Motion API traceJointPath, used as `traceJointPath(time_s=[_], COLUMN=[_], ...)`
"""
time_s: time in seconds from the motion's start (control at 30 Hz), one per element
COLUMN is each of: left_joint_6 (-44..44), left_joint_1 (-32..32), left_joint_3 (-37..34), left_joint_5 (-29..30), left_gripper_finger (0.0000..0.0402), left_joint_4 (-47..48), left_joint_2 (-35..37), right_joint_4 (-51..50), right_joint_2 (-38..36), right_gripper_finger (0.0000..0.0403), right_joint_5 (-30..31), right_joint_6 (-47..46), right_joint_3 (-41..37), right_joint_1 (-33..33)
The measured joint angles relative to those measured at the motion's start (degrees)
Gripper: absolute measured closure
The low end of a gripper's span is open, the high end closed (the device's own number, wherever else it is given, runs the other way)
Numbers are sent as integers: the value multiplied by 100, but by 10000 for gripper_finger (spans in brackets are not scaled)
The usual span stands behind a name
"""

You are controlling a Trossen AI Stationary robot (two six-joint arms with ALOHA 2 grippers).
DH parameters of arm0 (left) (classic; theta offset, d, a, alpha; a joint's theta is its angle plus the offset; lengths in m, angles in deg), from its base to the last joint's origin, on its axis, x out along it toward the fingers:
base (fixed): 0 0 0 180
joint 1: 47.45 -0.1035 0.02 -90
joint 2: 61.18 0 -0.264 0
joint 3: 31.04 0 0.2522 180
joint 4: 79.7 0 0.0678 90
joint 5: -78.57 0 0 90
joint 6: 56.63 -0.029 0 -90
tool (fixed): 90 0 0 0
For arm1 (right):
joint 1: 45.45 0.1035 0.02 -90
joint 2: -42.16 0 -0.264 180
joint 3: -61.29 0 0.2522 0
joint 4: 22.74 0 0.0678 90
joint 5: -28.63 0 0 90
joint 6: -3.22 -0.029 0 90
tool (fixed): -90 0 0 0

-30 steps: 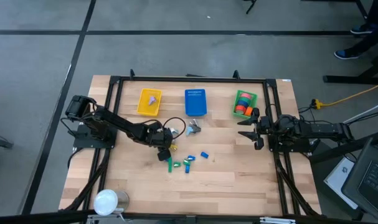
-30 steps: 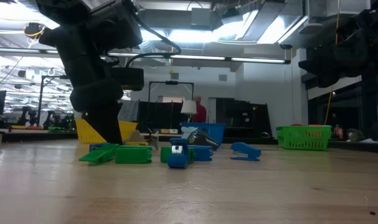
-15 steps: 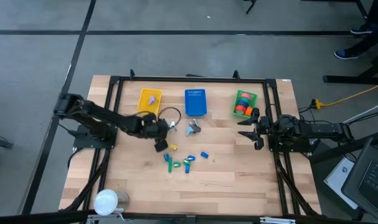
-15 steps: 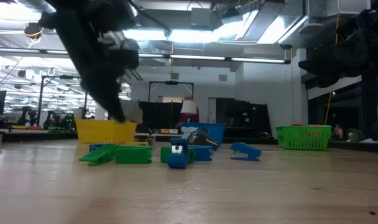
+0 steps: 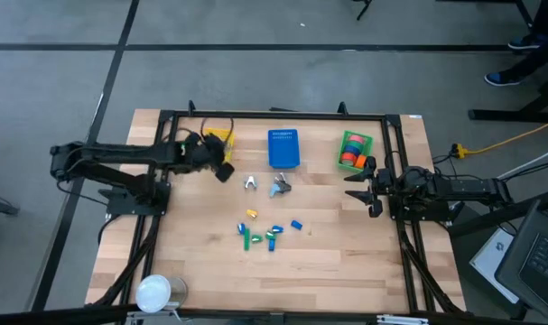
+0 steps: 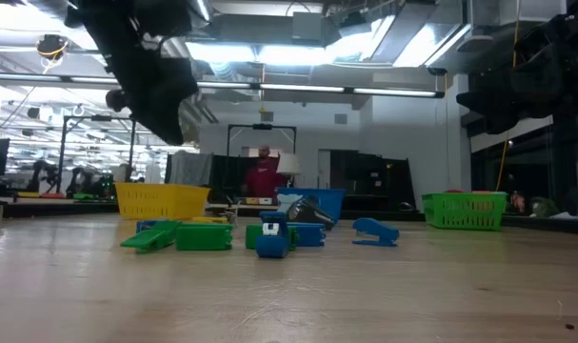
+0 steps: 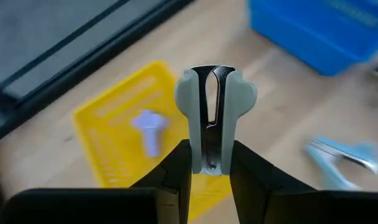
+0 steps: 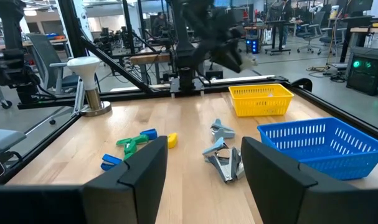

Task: Pick and place Stapler, Stapler remover, tape
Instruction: Put the gray staple remover into the yellow basket

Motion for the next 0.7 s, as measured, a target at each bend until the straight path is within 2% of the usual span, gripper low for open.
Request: traceJointPath(time_s=[0.3,0.53,0.7], left_joint_6=[52,-133,-209], left_joint_1=[-1340,-1756,-1821], left_joint_3=[4,4,4], left_joint_5=[-1108,-1069,-1055], left_gripper_finger=[325,311,294], left_joint_4=[18,-1,-360], left_joint_2=[-635,-1481,-1703], right_joint_4=[1,-1,1], right_joint_2=[-2,0,0], right_gripper_finger=[192,192,192], right_joint_5=[0,0,0], right_joint_6=[0,0,0], right_joint_3=[1,1,0], right_joint_1=[-1,0,-2])
